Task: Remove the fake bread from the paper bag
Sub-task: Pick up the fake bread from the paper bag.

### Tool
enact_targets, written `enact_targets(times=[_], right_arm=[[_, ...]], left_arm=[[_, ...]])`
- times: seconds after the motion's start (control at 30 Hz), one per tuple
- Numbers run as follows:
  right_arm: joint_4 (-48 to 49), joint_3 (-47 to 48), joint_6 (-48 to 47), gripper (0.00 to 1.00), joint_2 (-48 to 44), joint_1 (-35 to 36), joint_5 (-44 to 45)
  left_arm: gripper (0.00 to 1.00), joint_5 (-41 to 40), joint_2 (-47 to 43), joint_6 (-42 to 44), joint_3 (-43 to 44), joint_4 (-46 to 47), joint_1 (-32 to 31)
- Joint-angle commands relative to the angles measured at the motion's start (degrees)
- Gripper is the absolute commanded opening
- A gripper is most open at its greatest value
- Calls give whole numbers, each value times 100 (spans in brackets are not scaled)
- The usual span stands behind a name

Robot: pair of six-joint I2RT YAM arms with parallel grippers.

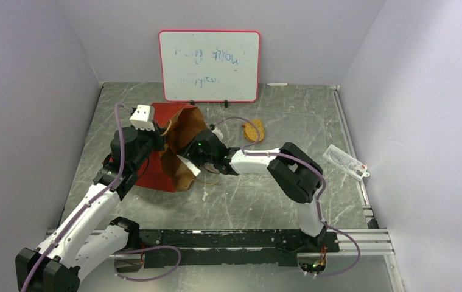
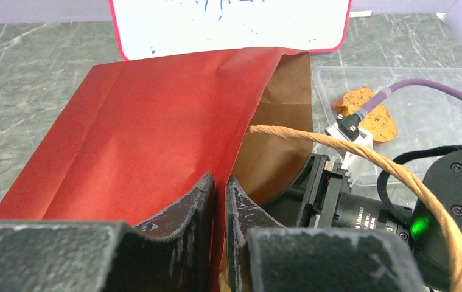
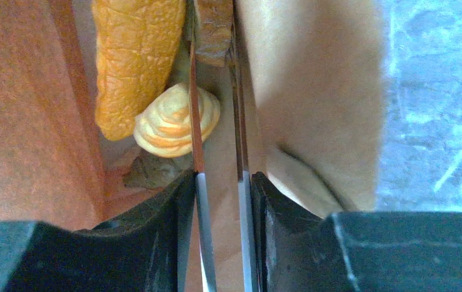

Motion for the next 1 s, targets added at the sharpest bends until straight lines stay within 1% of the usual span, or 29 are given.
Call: enact_targets(times=[0.0, 0.03, 0.37, 0.4, 0.5, 0.6, 0.73, 0.8, 0.87, 0.97], right_arm=[[36, -327, -83, 3, -319, -45, 243], [43, -399, -105, 0, -393, -48, 243], [-120, -1145, -422, 0, -1366, -29, 354], [-134, -1364, -455, 0, -1479, -20, 337], [-176, -1601, -527, 0, -1786, -6, 385], [-228, -1557, -625, 0, -1771, -5, 412], [-337, -1227, -680, 0, -1414, -7, 275], [-238, -1140, -648, 0, -1272, -4, 193], [-155, -1037, -610, 5, -1202, -9, 101], [161, -1286, -520, 14, -1321, -4, 47]], left_arm=[[7, -302, 3, -253, 129, 86, -43], [7, -361, 21, -292, 135, 95, -43], [7, -1116, 383, -661, 264, 141, -93], [7, -1211, 433, -687, 278, 155, -122], [7, -1333, 561, -764, 327, 210, -185], [7, -1324, 596, -783, 392, 240, -286], [7, -1387, 537, -761, 458, 161, -419], [7, -1397, 446, -761, 443, 150, -467], [7, -1433, 385, -754, 445, 100, -502], [7, -1449, 345, -699, 436, 14, -524]])
